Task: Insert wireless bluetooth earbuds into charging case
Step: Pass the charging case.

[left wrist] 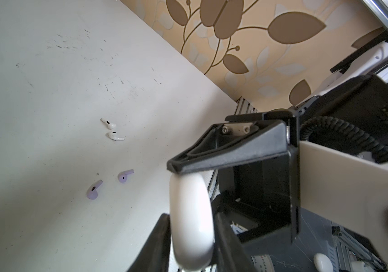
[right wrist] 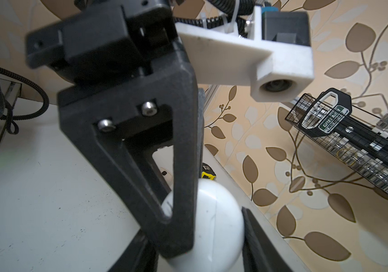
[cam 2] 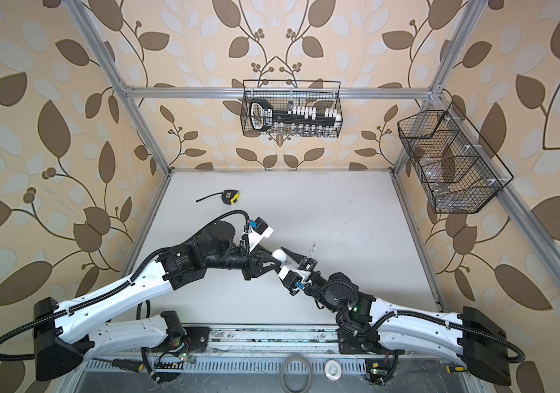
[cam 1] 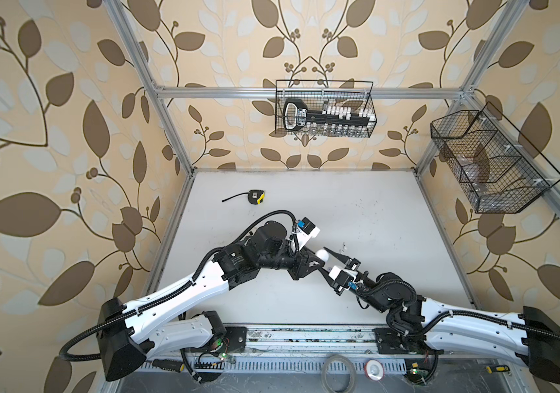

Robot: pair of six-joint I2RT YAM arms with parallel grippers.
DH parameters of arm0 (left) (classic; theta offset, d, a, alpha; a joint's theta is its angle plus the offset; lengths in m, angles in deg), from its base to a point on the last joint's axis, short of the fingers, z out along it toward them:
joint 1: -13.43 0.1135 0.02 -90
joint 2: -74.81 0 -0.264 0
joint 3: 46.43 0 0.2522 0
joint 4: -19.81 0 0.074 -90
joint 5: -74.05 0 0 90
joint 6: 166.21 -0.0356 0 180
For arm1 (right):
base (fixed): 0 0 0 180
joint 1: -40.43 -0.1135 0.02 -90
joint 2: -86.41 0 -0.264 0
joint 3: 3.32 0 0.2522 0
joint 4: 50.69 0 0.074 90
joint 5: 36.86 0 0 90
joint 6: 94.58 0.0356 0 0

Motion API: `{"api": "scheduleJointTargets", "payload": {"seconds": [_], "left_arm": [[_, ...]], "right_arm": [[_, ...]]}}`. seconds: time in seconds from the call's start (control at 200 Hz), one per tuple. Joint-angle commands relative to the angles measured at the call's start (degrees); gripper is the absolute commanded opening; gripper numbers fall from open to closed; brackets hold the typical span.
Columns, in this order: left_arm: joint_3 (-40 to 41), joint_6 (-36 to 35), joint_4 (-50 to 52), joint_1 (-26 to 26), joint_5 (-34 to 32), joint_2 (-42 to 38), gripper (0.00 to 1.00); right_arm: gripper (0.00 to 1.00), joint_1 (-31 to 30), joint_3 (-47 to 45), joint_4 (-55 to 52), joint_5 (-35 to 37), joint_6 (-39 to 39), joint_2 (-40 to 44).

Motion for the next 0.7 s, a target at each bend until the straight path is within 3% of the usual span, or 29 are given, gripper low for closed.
{"api": "scheduleJointTargets", "payload": {"seconds": [0.0,0.225,0.33,0.395,0.505,0.59,0.695], "left_arm": [[-2.80,-0.42,-1.34,-0.68,0.12,0.44,0.33],[-2.97,-1.17,-1.38,-0.85,0.27,0.87,0.18],[-2.26,-2.38,-2.72,-0.85,-0.60,0.81,0.04],[-0.62,-4.25,-4.66,-0.85,-2.64,0.02,0.00],[6.16,-10.54,-10.63,-0.84,-5.88,-4.20,0.00],[14.54,-18.67,-17.70,-0.85,-4.24,-9.71,0.00],[23.55,-23.30,-25.18,-0.80,-3.11,-18.01,0.00]], "right_arm": [[0.19,-0.25,2.34,2.27,-1.16,0.49,0.19],[0.22,-0.29,2.17,2.11,-1.10,0.55,0.44],[0.56,-0.31,1.88,1.62,-1.73,1.13,1.04],[0.66,-0.24,1.64,0.55,-2.02,2.03,1.90],[0.68,-0.24,0.58,-3.59,-2.17,4.97,5.74],[0.68,-0.24,-1.67,-5.23,-4.84,7.48,10.14],[0.67,-0.18,-4.75,-4.24,-7.80,9.39,14.00]]}}
